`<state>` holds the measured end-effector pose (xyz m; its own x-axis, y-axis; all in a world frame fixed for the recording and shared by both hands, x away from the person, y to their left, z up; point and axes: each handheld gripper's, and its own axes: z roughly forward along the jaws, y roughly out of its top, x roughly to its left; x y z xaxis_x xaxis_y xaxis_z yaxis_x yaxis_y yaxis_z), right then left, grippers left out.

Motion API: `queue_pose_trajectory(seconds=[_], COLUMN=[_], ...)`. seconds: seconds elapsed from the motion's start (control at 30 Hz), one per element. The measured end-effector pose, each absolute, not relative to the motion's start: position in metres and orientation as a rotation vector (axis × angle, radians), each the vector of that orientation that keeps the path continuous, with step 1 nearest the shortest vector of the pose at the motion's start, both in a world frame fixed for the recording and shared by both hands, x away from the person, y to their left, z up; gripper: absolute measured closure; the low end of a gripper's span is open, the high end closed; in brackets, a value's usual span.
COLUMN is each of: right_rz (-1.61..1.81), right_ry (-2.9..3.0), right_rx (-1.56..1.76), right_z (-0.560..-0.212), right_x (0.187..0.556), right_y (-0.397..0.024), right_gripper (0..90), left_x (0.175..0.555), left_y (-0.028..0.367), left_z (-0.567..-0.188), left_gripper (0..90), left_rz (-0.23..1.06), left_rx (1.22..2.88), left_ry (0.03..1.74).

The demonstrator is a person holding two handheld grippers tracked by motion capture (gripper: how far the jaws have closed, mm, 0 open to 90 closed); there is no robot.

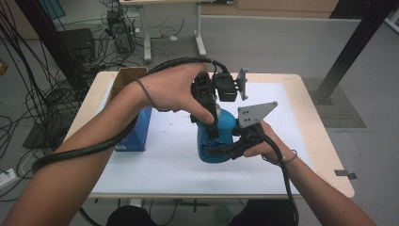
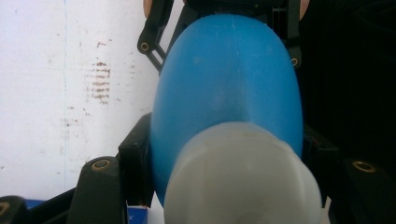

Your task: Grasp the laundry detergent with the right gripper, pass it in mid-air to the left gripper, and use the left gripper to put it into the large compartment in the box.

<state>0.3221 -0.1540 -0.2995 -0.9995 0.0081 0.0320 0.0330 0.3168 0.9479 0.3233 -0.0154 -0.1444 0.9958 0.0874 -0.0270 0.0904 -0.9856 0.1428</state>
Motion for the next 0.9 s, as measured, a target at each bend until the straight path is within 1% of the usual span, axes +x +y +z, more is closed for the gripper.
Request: queue_pose_trajectory(seconds=[0.6,0.9], right_rz=[-1.827,-1.828], right_ry=[-2.521,-2.527], right_rx=[-0.036,-0.030], right_z=[-0.3010,-0.3026], right_x=[0.3258,0.3264], right_y=[-0.1526,-0.1513], right_gripper=[43.0,42.7], left_x=[0.3261,0.3252], left_y=[-0.0136,-0.0145], left_z=[-0.1454,-0.1468], left_gripper=[37.6,37.7], left_rz=[-0.027,-0.015], left_rx=[2.981,2.999], left_ry=[0.144,0.145])
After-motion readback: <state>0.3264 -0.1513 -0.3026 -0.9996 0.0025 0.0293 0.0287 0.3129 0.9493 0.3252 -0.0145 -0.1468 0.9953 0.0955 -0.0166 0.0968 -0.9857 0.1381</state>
